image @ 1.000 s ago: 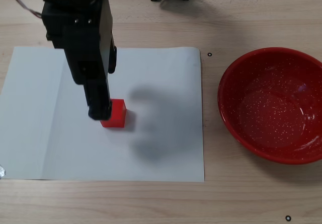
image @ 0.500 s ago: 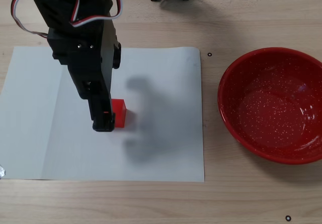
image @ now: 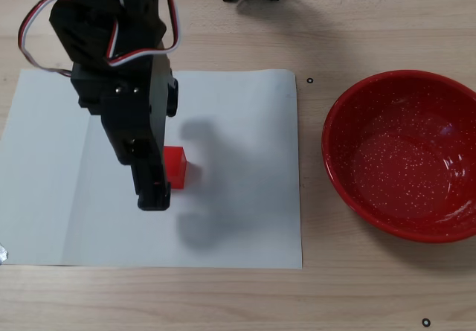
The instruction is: Grasp the red cube and put it in the red bowl.
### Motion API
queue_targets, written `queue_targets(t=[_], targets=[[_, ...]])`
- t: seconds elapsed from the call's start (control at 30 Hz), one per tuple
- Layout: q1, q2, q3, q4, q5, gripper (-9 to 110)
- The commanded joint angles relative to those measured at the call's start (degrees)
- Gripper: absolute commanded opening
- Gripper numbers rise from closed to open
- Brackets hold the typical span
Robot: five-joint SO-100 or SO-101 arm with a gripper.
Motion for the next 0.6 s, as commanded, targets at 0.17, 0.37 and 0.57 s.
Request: queue_targets(t=[0.17,0.37,0.57], targets=[[0.5,0.0,-8.8,-1.1,-0.1,61],[0.7,-3.0,-11.8,-0.6,-0.1,59],[0.9,-4.4,-13.3,-0.4,-0.1,59]])
